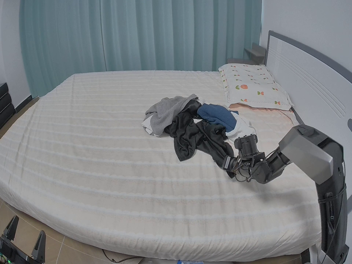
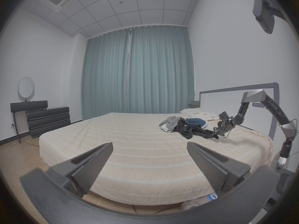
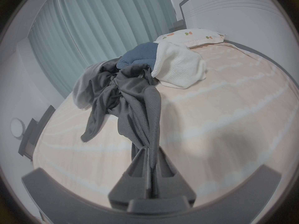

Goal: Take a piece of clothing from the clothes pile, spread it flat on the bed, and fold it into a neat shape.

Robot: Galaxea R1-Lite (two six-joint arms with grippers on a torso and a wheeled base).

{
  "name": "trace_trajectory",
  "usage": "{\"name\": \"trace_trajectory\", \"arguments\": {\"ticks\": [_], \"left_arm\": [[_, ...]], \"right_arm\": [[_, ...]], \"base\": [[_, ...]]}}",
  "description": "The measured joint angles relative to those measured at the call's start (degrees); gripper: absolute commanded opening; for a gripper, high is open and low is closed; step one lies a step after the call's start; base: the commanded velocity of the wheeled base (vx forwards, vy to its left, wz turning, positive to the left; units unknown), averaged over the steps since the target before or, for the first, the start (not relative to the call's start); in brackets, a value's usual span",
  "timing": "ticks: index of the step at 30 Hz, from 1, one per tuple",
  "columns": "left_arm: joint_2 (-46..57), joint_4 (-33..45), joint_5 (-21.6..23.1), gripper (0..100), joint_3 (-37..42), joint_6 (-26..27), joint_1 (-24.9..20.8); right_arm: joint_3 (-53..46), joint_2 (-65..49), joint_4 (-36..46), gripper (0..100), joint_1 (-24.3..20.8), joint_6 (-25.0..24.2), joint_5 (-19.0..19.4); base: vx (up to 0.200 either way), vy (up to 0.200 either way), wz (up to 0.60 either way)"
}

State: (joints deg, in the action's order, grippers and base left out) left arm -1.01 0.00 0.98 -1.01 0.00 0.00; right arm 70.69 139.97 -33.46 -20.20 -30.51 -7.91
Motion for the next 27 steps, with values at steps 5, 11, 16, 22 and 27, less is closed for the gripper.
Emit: {"name": "trace_trajectory", "arguments": {"ticks": [5,11,16,22,27], "left_arm": [[0.0,0.0,0.0,100,0.0,0.0,0.0],[0.0,0.0,0.0,100,0.0,0.0,0.0],[0.0,0.0,0.1,100,0.0,0.1,0.0],[0.0,-0.1,0.2,100,0.0,0.8,0.0],[0.0,-0.8,0.7,100,-0.7,0.0,-0.1]], "right_arm": [[-15.3,-8.5,-6.9,0,0.1,-1.1,4.9],[-32.4,-19.2,-16.9,0,0.1,-2.2,9.4],[-42.0,-30.4,-22.5,0,0.0,-2.6,11.9],[-45.0,-43.5,-25.0,0,-0.2,-2.9,15.6],[-45.2,-51.2,-25.7,0,-0.9,-2.9,17.8]], "base": [[0.0,0.0,0.0],[0.0,0.0,0.0],[0.0,0.0,0.0],[0.0,0.0,0.0],[0.0,0.0,0.0]]}}
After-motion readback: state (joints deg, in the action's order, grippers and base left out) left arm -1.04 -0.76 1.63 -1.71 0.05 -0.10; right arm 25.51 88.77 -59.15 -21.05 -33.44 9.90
